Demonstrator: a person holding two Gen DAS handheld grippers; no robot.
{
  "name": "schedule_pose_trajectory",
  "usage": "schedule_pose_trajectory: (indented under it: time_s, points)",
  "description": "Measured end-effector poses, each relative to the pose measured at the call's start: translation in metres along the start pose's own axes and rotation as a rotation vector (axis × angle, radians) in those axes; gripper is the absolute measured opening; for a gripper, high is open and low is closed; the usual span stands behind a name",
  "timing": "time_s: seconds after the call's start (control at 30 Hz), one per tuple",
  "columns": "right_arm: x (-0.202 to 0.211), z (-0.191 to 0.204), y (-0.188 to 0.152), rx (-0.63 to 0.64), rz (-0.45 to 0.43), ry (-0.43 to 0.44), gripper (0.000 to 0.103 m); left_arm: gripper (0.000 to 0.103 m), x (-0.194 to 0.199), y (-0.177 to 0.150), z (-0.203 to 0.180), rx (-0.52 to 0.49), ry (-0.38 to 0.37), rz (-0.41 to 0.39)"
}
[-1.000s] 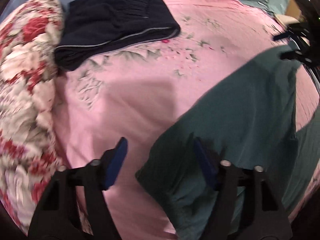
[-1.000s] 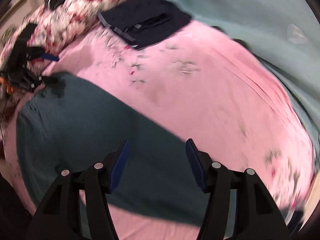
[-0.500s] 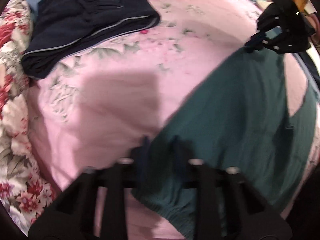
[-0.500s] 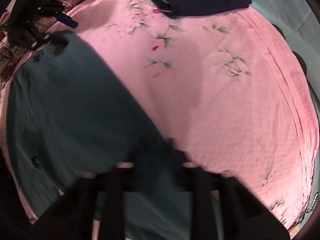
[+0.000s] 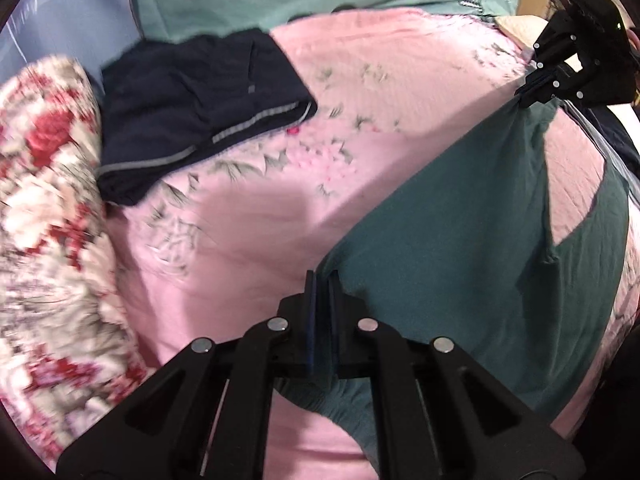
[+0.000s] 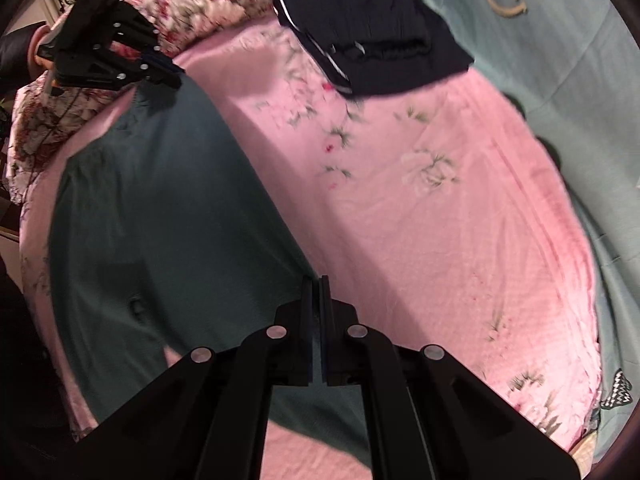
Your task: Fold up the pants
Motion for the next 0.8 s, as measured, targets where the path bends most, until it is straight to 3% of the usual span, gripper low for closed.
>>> schedule_pose_trajectory:
  time_s: [0.23, 0.37, 0.6, 0.8]
  points:
    - [0.058, 0.070, -0.038, 0.073, -0.087, 0.024, 0.002, 0.005, 0.064, -0.046, -0.032, -0.032, 0.071, -0.088]
    - [0.062, 0.125, -0.063, 0.136, -0.082, 0.072, 0.002, 0.005, 0.084, -0.084, -0.056, -0.050, 0.094, -0.097]
    - [0.007, 0.210, -0.101, 0.206, 0.020, 0.141, 0.002, 0.005, 0.066, -0.158, -0.097, -0.044, 0.075, -0.003]
    - [-0.042, 0.240, -0.110, 0.167, 0.081, 0.171, 0.002, 0.005, 0.018, -0.194, -0.113, 0.004, 0.075, 0.083]
Point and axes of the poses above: each gripper's, at about its wrist camera, not at the fingertips, and x roughly against the way its jaws point, z to its left, y to its top, the point moved 1 cm from there along -x, roughly the way its jaws point, and after that the axes turned 13 degrees about z, right-handed, at the moved point
